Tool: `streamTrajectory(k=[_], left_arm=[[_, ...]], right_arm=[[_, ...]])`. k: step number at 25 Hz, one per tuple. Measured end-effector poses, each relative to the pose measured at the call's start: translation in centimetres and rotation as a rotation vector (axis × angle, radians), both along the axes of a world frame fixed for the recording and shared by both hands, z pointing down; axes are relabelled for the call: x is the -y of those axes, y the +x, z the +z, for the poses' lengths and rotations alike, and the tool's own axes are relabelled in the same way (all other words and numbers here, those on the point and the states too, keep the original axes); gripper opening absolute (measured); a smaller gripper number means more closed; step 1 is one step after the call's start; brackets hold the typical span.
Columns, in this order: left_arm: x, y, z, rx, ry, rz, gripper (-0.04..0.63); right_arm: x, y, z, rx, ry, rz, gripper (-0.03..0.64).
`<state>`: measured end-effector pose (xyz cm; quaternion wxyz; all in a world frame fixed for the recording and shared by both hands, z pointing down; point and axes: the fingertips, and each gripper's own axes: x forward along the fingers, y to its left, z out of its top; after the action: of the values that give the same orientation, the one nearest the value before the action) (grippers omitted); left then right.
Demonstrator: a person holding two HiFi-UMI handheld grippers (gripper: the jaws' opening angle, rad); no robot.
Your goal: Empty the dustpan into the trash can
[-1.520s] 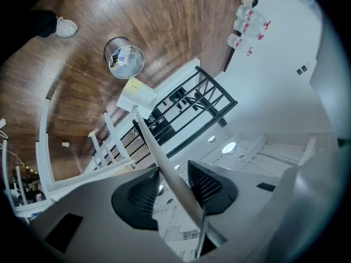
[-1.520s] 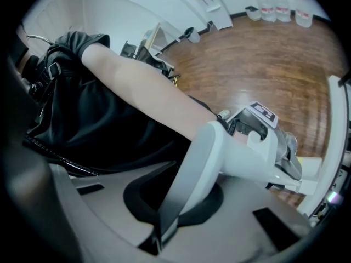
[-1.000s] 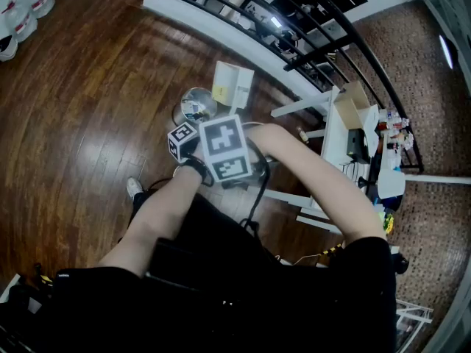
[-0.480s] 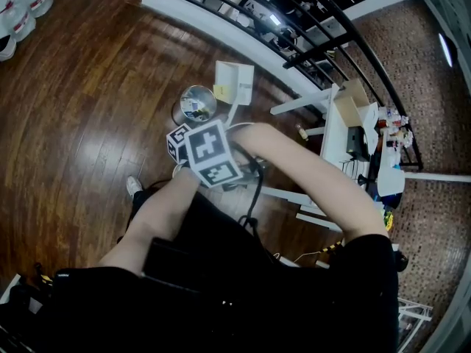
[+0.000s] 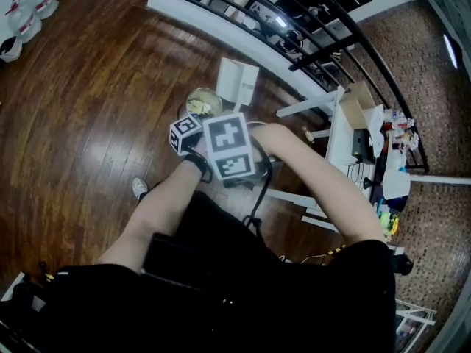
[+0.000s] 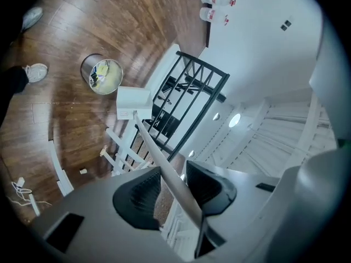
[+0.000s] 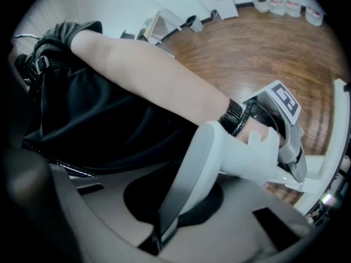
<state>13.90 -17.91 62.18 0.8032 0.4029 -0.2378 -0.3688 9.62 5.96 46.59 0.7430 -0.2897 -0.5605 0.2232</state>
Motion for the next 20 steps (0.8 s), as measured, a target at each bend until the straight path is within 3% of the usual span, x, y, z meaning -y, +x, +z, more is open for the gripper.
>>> streamTrajectory(k=[4, 9, 15, 20], left_arm=[[2.1, 0.0, -2.0, 0.121, 0.085, 0.104, 0.140], [5.0, -1.1, -4.8, 0.239, 0.177, 0.163, 0.141], [8.5, -4.1, -8.0, 0.348, 0.251, 0.142, 0.149], [10.4, -7.9, -10.2, 0.439, 0.314, 0.109, 0.150]], right_arm=[[1.3, -0.6, -0.7, 0.135, 0.079, 0.110, 0.005], [3.2, -1.8, -1.6, 0.317, 0.188, 0.213, 0.005], [6.2, -4.8, -3.5, 0.636, 0.287, 0.367, 0.005], [8.8, -7.3, -7.1, 0.945, 0.303, 0.532, 0.005]])
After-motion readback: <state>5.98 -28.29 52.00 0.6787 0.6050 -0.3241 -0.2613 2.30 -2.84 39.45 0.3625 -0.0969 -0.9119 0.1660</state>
